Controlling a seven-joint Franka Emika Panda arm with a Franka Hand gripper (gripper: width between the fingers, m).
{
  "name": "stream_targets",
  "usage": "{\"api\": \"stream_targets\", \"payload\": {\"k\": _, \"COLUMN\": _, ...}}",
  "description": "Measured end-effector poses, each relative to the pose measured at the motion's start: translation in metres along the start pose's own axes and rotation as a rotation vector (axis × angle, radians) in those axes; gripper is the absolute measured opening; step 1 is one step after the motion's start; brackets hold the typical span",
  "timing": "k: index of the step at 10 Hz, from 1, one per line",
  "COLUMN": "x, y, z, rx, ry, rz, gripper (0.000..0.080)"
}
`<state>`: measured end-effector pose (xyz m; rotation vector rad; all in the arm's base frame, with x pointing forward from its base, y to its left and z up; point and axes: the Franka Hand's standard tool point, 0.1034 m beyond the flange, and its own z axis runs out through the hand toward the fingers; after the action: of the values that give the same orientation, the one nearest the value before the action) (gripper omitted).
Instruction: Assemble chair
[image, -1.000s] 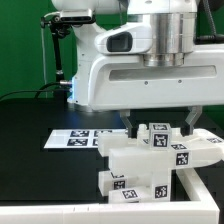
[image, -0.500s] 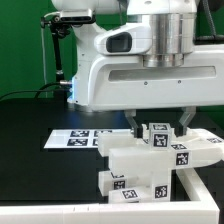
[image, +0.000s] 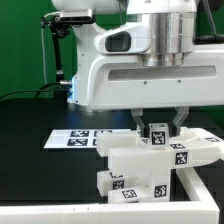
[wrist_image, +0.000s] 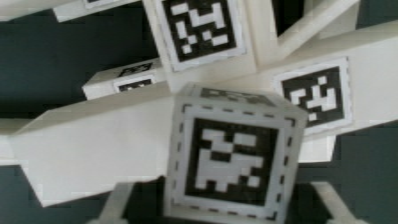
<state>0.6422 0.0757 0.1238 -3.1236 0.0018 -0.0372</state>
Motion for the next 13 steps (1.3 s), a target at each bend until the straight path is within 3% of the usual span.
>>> {"api": "stream_targets", "payload": {"k": 11, "x": 0.0004, "y": 0.0019, "z": 0.0011, "rx": 0.007, "ry": -0.001, "rz": 0.855, "gripper": 0.0281}}
{"api": "stream_targets", "payload": {"k": 12, "x": 0.0002, "y": 0.0011, "z": 0.0011, "rx": 0.007, "ry": -0.001, "rz": 0.911, "gripper": 0.0368}}
{"api": "stream_targets", "payload": {"k": 13, "x": 0.0003, "y": 0.0014, "z": 0.0011, "rx": 0.006, "ry": -0.001, "rz": 0.889, "gripper": 0.0368}}
